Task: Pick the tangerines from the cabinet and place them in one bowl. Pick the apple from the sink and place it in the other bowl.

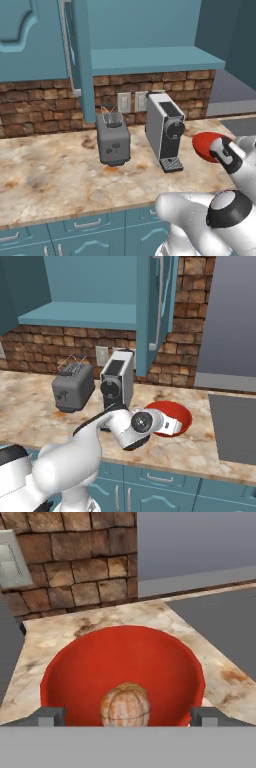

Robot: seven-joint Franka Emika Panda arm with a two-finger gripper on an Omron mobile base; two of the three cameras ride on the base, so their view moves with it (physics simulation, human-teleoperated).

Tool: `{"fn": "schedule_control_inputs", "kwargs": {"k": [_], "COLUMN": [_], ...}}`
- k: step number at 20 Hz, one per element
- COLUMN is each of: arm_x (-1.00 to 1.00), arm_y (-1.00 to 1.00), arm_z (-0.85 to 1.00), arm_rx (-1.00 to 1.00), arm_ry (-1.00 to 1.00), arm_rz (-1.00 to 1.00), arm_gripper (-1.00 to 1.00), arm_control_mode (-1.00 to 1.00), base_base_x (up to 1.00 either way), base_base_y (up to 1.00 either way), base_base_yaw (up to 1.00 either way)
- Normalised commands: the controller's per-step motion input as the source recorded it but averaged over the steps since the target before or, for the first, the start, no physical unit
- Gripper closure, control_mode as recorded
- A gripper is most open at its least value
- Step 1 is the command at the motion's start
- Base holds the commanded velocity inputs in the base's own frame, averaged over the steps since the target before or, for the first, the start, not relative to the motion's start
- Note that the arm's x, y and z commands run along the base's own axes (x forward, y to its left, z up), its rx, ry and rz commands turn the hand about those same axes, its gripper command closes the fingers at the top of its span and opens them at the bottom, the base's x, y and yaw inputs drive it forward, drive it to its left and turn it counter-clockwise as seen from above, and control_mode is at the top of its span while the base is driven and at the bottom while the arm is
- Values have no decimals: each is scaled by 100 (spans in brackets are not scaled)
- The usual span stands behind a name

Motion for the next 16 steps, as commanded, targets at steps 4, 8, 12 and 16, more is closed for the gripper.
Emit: {"fn": "schedule_control_inputs", "kwargs": {"k": [4,8,12,16], "arm_x": [-31,-32,-37,-27], "arm_y": [47,71,68,76], "arm_z": [83,58,44,45], "arm_rx": [-1,-1,0,0], "arm_ry": [-7,-2,3,1], "arm_rz": [0,0,2,5], "arm_gripper": [-100,-100,-100,-100], "arm_control_mode": [-100,-100,-100,-100], "base_base_x": [0,0,0,0], "base_base_y": [0,0,0,0], "base_base_yaw": [0,0,0,0]}}
